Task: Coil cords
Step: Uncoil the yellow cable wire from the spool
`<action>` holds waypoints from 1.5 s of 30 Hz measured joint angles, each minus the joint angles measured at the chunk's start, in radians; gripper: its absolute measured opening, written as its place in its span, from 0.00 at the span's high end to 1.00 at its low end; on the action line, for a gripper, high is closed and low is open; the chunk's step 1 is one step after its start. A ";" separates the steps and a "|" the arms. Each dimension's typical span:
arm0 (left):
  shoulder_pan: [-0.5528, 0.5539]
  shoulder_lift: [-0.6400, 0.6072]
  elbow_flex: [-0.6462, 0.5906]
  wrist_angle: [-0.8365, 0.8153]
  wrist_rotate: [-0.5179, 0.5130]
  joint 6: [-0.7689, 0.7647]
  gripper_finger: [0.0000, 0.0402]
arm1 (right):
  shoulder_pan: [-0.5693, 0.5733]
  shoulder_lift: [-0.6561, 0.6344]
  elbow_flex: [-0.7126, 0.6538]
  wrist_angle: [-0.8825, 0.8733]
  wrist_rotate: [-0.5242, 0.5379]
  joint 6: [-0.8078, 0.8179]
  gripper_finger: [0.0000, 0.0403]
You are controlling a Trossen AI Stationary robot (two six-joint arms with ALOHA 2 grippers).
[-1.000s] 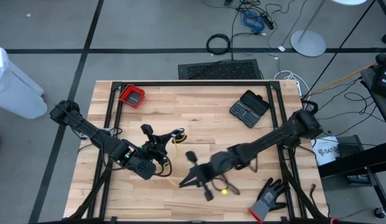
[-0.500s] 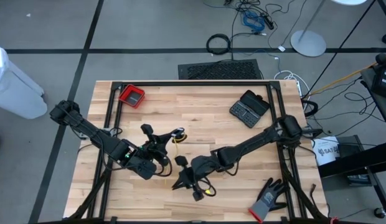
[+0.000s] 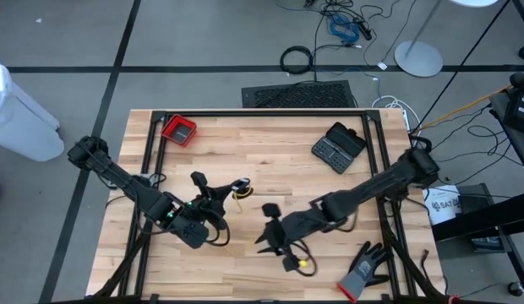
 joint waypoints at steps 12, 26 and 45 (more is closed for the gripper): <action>-0.020 0.000 0.000 0.190 0.155 0.150 1.00 | 0.092 -0.113 0.000 -0.063 0.513 -0.174 0.68; -0.024 0.000 0.000 0.237 0.318 0.192 1.00 | 0.081 -0.091 0.000 -0.062 0.606 -0.202 0.68; -0.026 0.000 0.000 0.289 0.405 0.236 1.00 | 0.020 -0.086 0.000 -0.066 0.448 -0.171 0.68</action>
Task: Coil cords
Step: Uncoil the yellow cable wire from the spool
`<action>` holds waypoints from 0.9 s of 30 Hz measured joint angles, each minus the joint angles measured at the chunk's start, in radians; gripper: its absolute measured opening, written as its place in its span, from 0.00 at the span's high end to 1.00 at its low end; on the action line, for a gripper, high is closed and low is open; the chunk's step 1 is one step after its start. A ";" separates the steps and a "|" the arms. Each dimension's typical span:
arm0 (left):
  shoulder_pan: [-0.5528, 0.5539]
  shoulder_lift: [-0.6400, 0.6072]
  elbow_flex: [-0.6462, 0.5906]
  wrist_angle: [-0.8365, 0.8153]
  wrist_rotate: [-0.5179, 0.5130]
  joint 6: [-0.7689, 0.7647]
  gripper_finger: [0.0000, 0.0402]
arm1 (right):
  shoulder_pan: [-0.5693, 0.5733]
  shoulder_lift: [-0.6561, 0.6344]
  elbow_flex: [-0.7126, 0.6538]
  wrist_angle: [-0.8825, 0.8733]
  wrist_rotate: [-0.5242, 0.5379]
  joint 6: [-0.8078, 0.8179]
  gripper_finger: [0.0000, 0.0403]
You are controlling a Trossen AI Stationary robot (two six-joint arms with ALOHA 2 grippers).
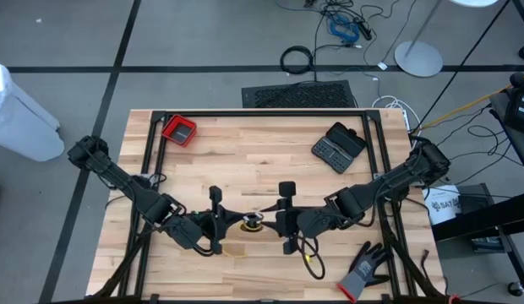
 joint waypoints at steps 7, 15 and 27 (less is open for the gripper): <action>0.000 0.000 0.000 0.001 0.000 0.000 1.00 | -0.014 0.040 0.000 0.004 -0.030 -0.002 0.68; 0.000 0.000 0.000 -0.005 -0.001 -0.001 1.00 | -0.029 0.060 0.000 0.009 -0.030 -0.017 0.78; 0.000 -0.001 0.000 -0.009 -0.001 -0.002 1.00 | -0.026 0.060 -0.001 0.033 -0.029 -0.021 0.91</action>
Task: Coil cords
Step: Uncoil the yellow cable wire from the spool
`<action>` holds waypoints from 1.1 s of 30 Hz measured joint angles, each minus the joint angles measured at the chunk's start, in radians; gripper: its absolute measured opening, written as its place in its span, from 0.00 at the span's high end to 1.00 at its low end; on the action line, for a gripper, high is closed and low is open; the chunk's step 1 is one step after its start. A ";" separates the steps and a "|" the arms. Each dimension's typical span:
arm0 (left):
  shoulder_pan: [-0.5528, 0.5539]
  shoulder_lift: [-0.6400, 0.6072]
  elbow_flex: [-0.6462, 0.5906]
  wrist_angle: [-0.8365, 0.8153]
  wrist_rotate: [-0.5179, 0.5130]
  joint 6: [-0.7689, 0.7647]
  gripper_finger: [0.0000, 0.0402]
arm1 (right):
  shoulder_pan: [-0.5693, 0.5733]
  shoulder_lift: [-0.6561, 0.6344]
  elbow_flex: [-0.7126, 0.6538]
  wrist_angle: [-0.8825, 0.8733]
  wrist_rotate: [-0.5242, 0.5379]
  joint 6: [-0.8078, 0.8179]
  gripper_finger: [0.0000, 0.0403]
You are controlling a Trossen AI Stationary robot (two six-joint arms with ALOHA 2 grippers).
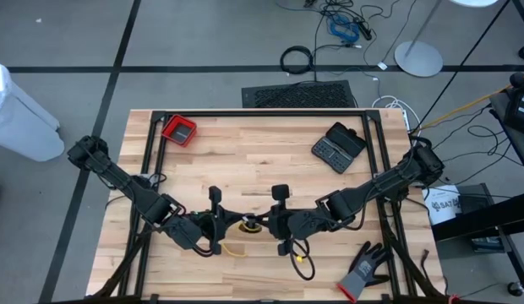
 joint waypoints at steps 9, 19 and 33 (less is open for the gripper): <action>0.000 0.000 0.000 0.000 -0.001 -0.002 1.00 | 0.001 0.000 0.000 0.004 0.005 0.001 0.87; 0.000 0.000 0.000 -0.001 -0.008 -0.003 0.94 | 0.000 0.000 0.000 0.006 0.021 -0.014 0.99; -0.040 -0.002 0.001 0.003 -0.149 -0.021 0.61 | 0.000 0.000 0.000 0.001 0.038 -0.009 1.00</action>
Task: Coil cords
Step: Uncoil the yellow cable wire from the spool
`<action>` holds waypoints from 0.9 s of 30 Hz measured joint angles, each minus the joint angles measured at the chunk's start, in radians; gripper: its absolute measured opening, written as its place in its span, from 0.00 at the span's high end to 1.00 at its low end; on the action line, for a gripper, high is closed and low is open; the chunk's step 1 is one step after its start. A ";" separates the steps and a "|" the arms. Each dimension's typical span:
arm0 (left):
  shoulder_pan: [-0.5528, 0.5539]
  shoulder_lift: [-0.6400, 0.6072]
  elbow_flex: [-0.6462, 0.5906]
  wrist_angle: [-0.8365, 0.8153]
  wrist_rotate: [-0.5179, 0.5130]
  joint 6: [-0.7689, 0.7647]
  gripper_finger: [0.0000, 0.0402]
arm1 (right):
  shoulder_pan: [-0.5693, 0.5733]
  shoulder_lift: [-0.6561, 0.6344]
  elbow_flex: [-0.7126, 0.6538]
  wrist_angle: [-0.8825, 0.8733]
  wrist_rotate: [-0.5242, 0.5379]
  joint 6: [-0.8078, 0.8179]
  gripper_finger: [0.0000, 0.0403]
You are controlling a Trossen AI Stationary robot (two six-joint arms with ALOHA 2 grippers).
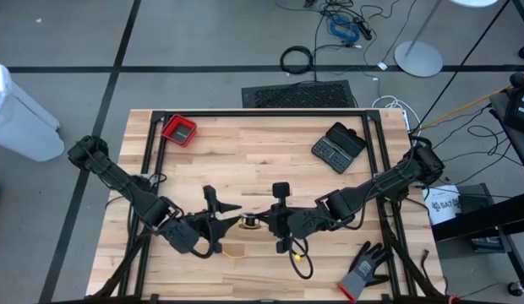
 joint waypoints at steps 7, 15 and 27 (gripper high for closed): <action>-0.034 -0.064 0.000 -0.006 -0.019 -0.054 0.55 | -0.001 0.000 0.000 -0.010 0.002 0.000 1.00; -0.090 -0.126 0.000 -0.001 0.054 -0.144 0.55 | -0.001 -0.024 0.000 -0.018 0.011 0.008 1.00; -0.056 -0.068 0.000 0.058 0.113 -0.129 0.55 | -0.008 -0.044 0.000 -0.032 0.052 0.053 1.00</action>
